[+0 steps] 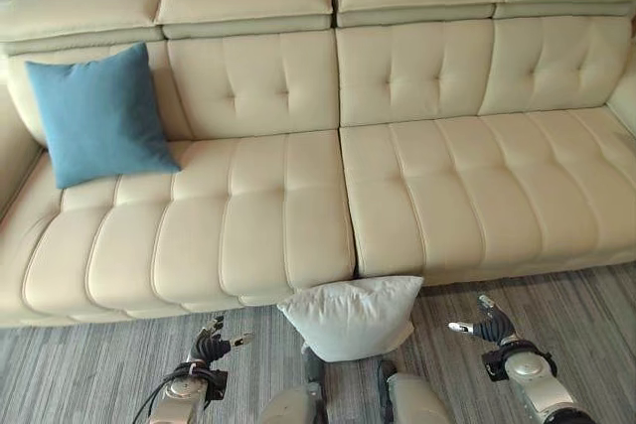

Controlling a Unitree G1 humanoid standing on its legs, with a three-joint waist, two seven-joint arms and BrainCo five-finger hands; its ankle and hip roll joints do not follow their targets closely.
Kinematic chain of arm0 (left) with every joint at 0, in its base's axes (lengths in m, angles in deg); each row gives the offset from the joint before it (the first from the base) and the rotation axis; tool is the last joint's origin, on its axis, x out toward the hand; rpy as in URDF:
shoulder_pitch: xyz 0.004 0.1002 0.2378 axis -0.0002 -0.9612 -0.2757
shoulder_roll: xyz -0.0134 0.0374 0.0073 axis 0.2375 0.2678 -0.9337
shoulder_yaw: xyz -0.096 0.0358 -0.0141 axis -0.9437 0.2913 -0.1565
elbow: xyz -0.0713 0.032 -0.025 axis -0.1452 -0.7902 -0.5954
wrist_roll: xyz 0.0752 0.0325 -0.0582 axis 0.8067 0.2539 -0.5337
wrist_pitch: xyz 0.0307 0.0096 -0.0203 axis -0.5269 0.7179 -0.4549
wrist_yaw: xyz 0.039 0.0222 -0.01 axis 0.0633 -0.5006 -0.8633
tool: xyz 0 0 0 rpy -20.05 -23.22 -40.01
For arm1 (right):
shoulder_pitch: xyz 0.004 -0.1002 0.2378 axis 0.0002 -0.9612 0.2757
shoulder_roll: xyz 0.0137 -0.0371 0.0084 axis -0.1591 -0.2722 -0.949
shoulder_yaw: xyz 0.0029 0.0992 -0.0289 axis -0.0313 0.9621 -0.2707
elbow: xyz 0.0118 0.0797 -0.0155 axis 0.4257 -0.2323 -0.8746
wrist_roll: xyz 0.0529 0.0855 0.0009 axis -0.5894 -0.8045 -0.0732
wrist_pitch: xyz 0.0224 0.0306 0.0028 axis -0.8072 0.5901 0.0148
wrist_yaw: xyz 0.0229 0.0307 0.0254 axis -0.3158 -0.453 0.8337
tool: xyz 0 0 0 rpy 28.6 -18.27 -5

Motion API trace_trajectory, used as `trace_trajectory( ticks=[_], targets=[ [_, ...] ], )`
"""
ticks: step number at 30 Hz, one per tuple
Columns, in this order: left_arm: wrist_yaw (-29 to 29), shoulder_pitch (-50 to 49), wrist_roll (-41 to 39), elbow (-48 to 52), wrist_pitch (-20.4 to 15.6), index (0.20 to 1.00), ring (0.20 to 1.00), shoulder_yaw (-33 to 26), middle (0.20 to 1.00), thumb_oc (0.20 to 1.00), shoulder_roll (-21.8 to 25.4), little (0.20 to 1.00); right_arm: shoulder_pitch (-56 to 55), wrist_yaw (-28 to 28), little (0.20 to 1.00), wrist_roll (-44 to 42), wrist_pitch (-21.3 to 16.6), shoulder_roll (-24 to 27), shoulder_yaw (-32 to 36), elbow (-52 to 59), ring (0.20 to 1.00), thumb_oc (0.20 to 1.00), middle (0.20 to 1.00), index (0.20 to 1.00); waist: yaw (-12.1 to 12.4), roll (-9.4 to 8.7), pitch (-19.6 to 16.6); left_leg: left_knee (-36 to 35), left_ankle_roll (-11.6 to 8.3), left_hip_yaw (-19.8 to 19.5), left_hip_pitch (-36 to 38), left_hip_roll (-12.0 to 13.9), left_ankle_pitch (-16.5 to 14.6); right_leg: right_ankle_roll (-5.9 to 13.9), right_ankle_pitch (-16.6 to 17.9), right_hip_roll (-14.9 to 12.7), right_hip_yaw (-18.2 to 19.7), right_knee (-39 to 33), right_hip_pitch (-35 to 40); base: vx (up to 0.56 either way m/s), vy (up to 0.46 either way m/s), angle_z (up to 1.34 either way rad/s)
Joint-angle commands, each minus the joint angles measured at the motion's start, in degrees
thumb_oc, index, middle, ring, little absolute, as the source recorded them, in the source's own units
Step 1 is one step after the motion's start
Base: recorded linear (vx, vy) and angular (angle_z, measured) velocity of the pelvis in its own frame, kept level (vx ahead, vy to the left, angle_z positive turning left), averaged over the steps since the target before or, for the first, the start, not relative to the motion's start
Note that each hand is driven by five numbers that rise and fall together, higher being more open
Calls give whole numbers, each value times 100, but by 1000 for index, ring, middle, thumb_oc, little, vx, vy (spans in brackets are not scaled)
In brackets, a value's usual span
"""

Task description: Pick up all the scattered cushions and arrange them neatly on the sofa.

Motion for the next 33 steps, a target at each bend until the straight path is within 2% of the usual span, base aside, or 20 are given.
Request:
trace_trajectory(
  ticks=[1, 2, 5, 6, 7, 8, 11, 13, 19, 22, 23, 24, 25, 26, 27, 28, 30, 31, 32, 33],
  targets=[
    [-132, 80, -123, -78, -156, 1000, 1000, -58, 1000, 1000, 164, 1000, 186, -70, 1000, 28, -109, 197, -76, 45, 1000, 1000, 1000, 1000, 59, -213, -163, 895, -75, -254, 656, 159, -753, 407, 838, -372, -74, -843, 216, 9, -351, 83],
    [-129, 84, -132, -70, -133, 1000, 1000, -15, 1000, 1000, 153, 1000, 143, -99, 1000, 5, -114, 221, -34, 88, 1000, 1000, 1000, 1000, 52, -233, -207, 833, -235, -279, 563, 353, -589, 349, 819, -299, -162, -1042, 325, 0, -434, 54],
    [-156, 190, -138, -96, -117, 1000, 1000, 74, 1000, 1000, 111, 1000, 124, -207, 1000, -74, -112, 291, 55, -29, 1000, 1000, 1000, 1000, -20, -197, -184, 824, -342, -179, 340, 562, -326, 261, 740, -300, -483, -1163, 444, -69, -261, 80],
    [-157, 192, -139, -97, -117, 1000, 1000, 74, 1000, 1000, 110, 1000, 126, -207, 1000, -74, -114, 291, 55, -31, 1000, 1000, 1000, 1000, -28, -196, -187, 827, -343, -188, 331, 562, -325, 259, 739, -300, -491, -1163, 442, -80, -115, 101],
    [-154, 218, -147, -95, -107, 1000, 1000, 84, 1000, 1000, 97, 1000, 115, -238, 1000, -85, -87, 296, 83, -82, 1000, 1000, 1000, 1000, -62, -171, -201, 807, -348, -26, 318, 623, -287, 240, 717, -301, -591, -1166, 449, -96, -106, 74],
    [-154, 265, -161, -79, -113, 1000, 1000, 97, 1000, 1000, 60, 1000, 117, -291, 1000, -114, -75, 294, 138, -215, 1000, 1000, 1000, 1000, -151, -134, -246, 793, -348, 328, 403, 697, -319, 226, 717, -337, -756, -1203, 473, -95, -105, 50],
    [-111, 240, -108, -75, -128, 1000, 1000, 102, 1000, 1000, 57, 1000, 98, -279, 1000, -127, -74, 269, 197, -332, 1000, 1000, 1000, 1000, -249, -25, -368, 658, -370, 490, 668, 687, -402, 216, 693, -313, -848, -1213, 489, -26, -28, 47],
    [-85, 239, -51, -60, -105, 1000, 1000, 169, 1000, 1000, 64, 1000, 58, -331, 1000, -132, -60, 228, 264, -490, 1000, 1000, 1000, 1000, -284, 30, -445, 519, -364, 357, 679, 612, -276, 177, 685, -266, -833, -1240, 566, 43, -5, 34],
    [-83, 257, 88, -194, -38, 1000, 1000, 205, 1000, 1000, 99, 1000, 56, -466, 1000, -138, -29, 177, 386, -772, 1000, 1000, 1000, 1000, -326, 26, -405, 509, -335, 469, 800, 604, -338, 186, 696, -241, -823, -1325, 730, 47, 0, 1],
    [-247, 602, 42, -343, -62, 1000, 1000, 283, 1000, 1000, 217, 1000, 400, -658, 1000, -225, -28, 227, 327, -931, 1000, 1000, 1000, 1000, -377, -25, -39, 864, -323, 512, 324, 657, -441, 195, 761, -255, -683, -1064, 141, -178, 8, -10],
    [-247, 609, 41, -348, -63, 1000, 1000, 282, 1000, 1000, 217, 1000, 408, -659, 1000, -226, -30, 226, 327, -936, 1000, 1000, 1000, 1000, -375, -24, -53, 885, -322, 512, 291, 659, -450, 195, 757, -255, -680, -1048, 110, -255, 16, -24],
    [-335, 802, -51, -383, -103, 1000, 1000, 338, 1000, 1000, 270, 1000, 591, -744, 1000, -291, -28, 269, 280, -1008, 1000, 1000, 1000, 1000, -391, -34, 110, 1133, -319, 514, -70, 686, -509, 192, 788, -265, -613, -809, -309, -416, 22, -26],
    [-480, 1167, -239, -464, -180, 1000, 1000, 402, 1000, 1000, 387, 1000, 985, -886, 1000, -430, -63, 343, 185, -1113, 1000, 1000, 1000, 1000, -409, -80, 282, 1600, -293, 529, -804, 717, -607, 179, 859, -284, -494, -438, -1062, -501, 26, -27],
    [-551, 1322, -355, -482, -224, 1000, 1000, 455, 1000, 1000, 457, 1000, 1188, -972, 1000, -530, -107, 392, 120, -1174, 1000, 1000, 1000, 1000, -409, -100, 312, 1846, -271, 531, -1183, 726, -663, 173, 880, -292, -467, -290, -1417, -313, 35, -25],
    [-603, 1444, -456, -516, -258, 1000, 1000, 480, 1000, 1000, 506, 1000, 1348, -1027, 1000, -625, -114, 433, 87, -1226, 1000, 1000, 1000, 1000, -402, -78, 360, 2059, -283, 496, -1393, 777, -862, 208, 751, -281, -423, -139, -1605, -58, 26, -31],
    [-602, 1450, -457, -521, -260, 1000, 1000, 480, 1000, 1000, 505, 1000, 1355, -1027, 1000, -626, -116, 434, 86, -1232, 1000, 1000, 1000, 1000, -403, -73, 350, 2085, -282, 492, -1422, 783, -877, 208, 745, -279, -424, -126, -1626, -30, 35, -31],
    [-700, 1728, -599, -488, -310, 1000, 1000, 547, 1000, 1000, 650, 1000, 1710, -1132, 1000, -788, -146, 552, -14, -1279, 1000, 1000, 1000, 1000, -417, -98, 514, 2570, -225, 536, -2050, 866, -988, 195, 738, -294, -366, 212, -2260, -190, 19, -22],
    [-796, 2037, -762, -427, -389, 1000, 1000, 604, 1000, 1000, 773, 1000, 2083, -1236, 1000, -986, -184, 625, -111, -1303, 1000, 1000, 1000, 1000, -432, -101, 616, 3131, -200, 493, -2828, 960, -1114, 171, 716, -329, -309, 617, -2994, -194, 3, -7],
    [-796, 2041, -763, -429, -389, 1000, 1000, 603, 1000, 1000, 774, 1000, 2090, -1236, 1000, -988, -185, 625, -113, -1308, 1000, 1000, 1000, 1000, -434, -94, 596, 3161, -200, 485, -2873, 967, -1125, 170, 710, -326, -312, 634, -3031, -234, -10, -25],
    [-852, 2375, -855, -342, -416, 1000, 1000, 670, 1000, 1000, 927, 1000, 2493, -1327, 1000, -1132, -231, 691, -250, -1262, 1000, 1000, 1000, 1000, -451, -69, 665, 3712, -175, 430, -3647, 1044, -1252, 137, 654, -347, -273, 996, -3716, -105, -6, -51]
  ],
)
